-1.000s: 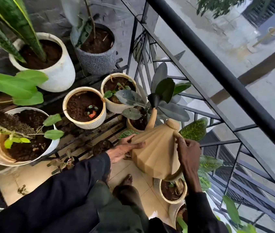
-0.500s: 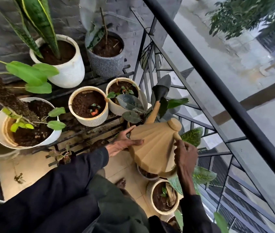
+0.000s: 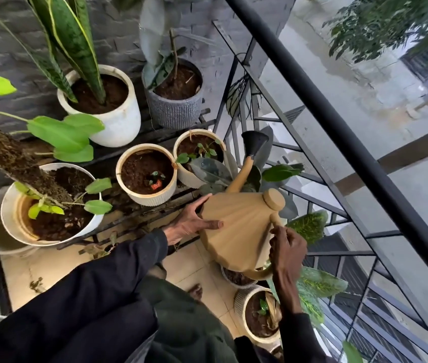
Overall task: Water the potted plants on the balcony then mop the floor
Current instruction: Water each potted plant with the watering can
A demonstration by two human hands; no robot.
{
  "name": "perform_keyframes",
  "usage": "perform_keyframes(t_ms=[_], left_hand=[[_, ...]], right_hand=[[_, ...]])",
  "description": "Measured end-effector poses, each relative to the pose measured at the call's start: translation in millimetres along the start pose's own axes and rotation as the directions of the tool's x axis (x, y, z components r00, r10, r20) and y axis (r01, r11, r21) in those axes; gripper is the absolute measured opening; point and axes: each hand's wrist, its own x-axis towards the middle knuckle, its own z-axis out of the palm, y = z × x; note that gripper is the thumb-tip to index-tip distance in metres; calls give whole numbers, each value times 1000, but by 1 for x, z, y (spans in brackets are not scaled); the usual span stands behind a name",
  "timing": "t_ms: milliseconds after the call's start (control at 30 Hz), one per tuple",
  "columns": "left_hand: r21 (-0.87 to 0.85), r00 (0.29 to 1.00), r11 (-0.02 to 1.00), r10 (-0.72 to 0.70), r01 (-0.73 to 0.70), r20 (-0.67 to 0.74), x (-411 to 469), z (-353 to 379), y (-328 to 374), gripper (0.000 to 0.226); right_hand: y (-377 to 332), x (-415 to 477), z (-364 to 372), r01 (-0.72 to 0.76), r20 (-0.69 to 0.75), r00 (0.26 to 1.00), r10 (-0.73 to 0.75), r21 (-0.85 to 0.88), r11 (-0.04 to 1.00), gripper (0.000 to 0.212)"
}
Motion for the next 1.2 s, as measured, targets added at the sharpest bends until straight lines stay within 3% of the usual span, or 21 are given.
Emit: perform_keyframes(t_ms=[167, 400, 533, 767, 900, 1100, 1200], left_hand=[[-39, 998, 997, -65, 65, 7, 17, -40, 8, 125], [-160, 983, 971, -181, 176, -15, 31, -87, 28, 128], [-268, 963, 925, -266, 268, 43, 29, -101, 38, 105], [-448, 937, 827, -338, 340, 87, 27, -111, 65, 77], [-535, 914, 754, -392, 382, 99, 31, -111, 78, 82], [-635, 894, 665, -439, 392, 93, 41, -107, 89, 50], [-652, 889, 651, -451, 389, 82, 47, -102, 93, 62]], right_hand=[[-32, 10, 36, 58, -18, 998, -60, -63, 996, 64], [-99, 40, 90, 167, 104, 984, -147, -230, 959, 59], [-145, 52, 112, 270, 194, 957, -216, -324, 907, 61], [-193, 86, 149, 346, 329, 923, -199, -483, 804, 52], [-219, 106, 166, 375, 391, 904, -173, -529, 761, 50], [-253, 115, 174, 461, 483, 858, -175, -571, 679, 24], [-257, 130, 179, 459, 522, 842, -136, -563, 687, 27]])
